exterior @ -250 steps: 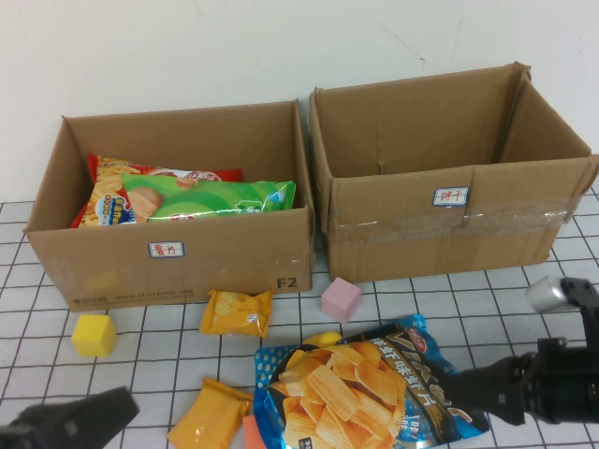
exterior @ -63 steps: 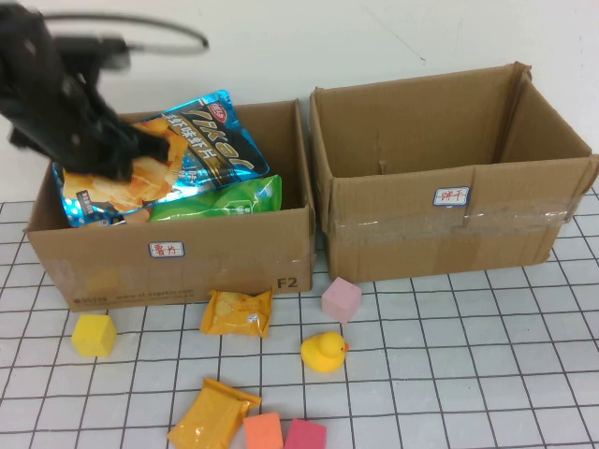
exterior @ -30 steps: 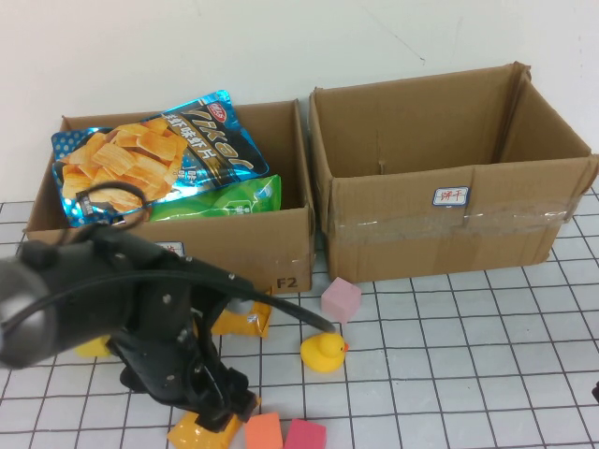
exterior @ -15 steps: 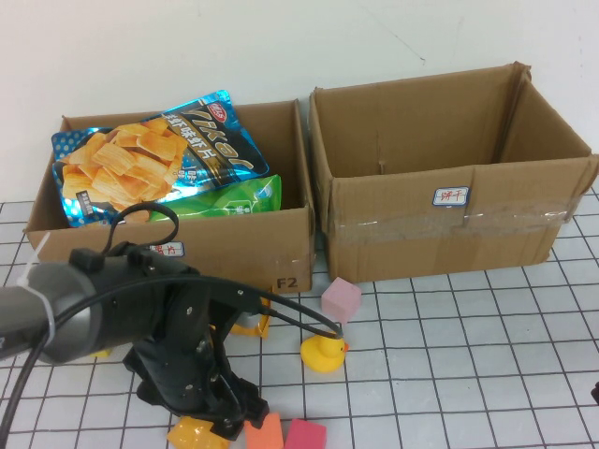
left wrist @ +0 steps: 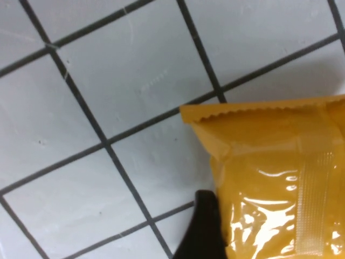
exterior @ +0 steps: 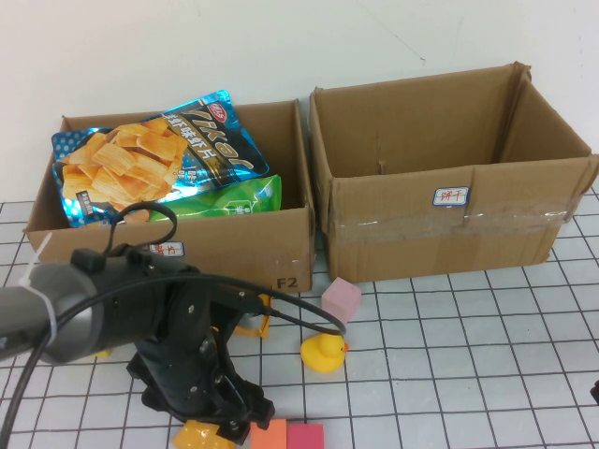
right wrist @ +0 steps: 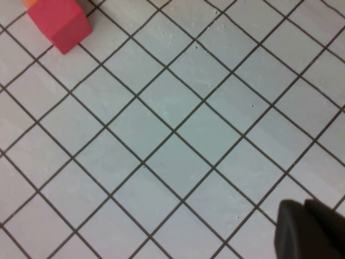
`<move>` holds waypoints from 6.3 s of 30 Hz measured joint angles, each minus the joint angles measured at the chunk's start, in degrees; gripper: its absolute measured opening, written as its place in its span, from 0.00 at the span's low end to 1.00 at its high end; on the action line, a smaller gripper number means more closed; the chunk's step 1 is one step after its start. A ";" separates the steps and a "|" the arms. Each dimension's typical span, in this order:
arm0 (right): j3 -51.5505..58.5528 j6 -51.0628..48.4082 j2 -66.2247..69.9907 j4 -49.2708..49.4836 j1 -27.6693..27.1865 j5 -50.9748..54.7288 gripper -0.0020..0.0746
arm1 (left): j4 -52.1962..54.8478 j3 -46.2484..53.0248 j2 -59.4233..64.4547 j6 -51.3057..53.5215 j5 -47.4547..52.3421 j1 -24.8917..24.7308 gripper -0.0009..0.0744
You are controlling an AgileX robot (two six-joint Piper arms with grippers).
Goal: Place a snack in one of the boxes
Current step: Pick up the biscuit, then place the biscuit in the biscuit box, then pick up the biscuit
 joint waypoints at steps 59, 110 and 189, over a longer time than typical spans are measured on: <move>-3.59 -4.86 10.08 7.11 0.00 -12.07 0.03 | -0.03 -65.66 25.99 9.22 -4.40 0.00 0.77; -3.68 -5.94 10.12 7.23 0.00 -9.19 0.03 | 4.97 -16.62 -0.19 -11.51 4.82 1.67 0.40; -3.80 -6.12 10.21 7.73 0.00 -9.19 0.02 | 26.53 -16.48 -1.06 -33.14 -5.09 -5.71 0.76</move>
